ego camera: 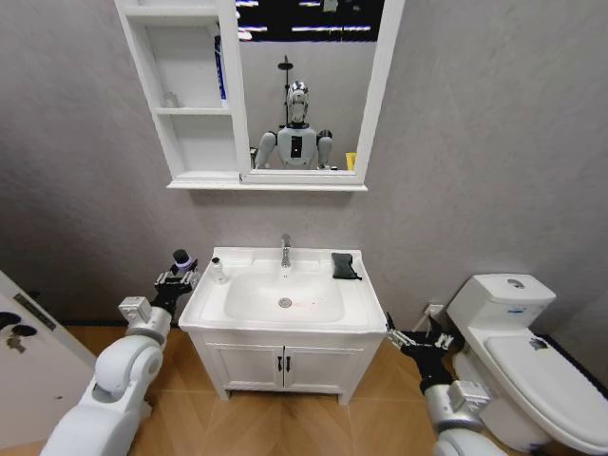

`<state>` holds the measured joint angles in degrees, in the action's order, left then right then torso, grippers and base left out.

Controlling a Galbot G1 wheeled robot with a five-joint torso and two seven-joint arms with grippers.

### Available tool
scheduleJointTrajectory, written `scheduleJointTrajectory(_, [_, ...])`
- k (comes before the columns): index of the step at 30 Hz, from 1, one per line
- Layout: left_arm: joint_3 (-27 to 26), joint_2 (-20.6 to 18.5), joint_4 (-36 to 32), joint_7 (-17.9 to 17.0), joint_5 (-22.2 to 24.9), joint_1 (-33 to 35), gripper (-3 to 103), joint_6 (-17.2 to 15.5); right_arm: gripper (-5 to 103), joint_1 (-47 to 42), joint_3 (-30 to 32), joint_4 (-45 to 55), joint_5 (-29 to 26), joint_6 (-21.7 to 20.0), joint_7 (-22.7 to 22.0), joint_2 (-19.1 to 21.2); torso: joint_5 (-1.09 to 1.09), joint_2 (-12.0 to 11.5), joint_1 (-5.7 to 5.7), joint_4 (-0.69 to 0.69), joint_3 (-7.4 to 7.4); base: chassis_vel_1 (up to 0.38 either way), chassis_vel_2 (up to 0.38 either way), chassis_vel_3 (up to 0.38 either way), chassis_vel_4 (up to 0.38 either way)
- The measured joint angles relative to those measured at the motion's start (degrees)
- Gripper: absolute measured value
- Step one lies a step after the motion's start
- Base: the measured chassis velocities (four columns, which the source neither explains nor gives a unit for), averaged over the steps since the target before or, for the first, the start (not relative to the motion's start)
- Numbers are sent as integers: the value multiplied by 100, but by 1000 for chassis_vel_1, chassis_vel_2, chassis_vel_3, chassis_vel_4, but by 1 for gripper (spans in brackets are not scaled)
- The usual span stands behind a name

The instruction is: Move facial cleanser and shampoo from washbasin to cabinet, then wipe washbasin with towel.

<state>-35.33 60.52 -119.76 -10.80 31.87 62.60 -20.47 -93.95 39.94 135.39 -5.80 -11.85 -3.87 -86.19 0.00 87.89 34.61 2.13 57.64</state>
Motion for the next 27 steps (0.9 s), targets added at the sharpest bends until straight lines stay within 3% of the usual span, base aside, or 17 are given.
scheduleJointTrajectory(19, [23, 39, 105, -24, -29, -104, 43, 20, 100, -73, -36, -64, 123, 92, 22, -29, 0, -5, 12, -2, 4, -132, 123, 122, -139])
scheduleJointTrajectory(23, [128, -108, 148, -162, 201, -466, 43, -112, 100, -125, -32, -77, 129, 113, 21, -35, 0, -3, 2, 3, 2, -8, 30, 13, -4])
scheduleJointTrajectory(27, [280, -440, 375, -382, 783, -1275, 43, -606, 100, -151, -38, -69, 144, 130, 16, -37, -1, 2, -5, 0, -1, 58, -61, -52, 37])
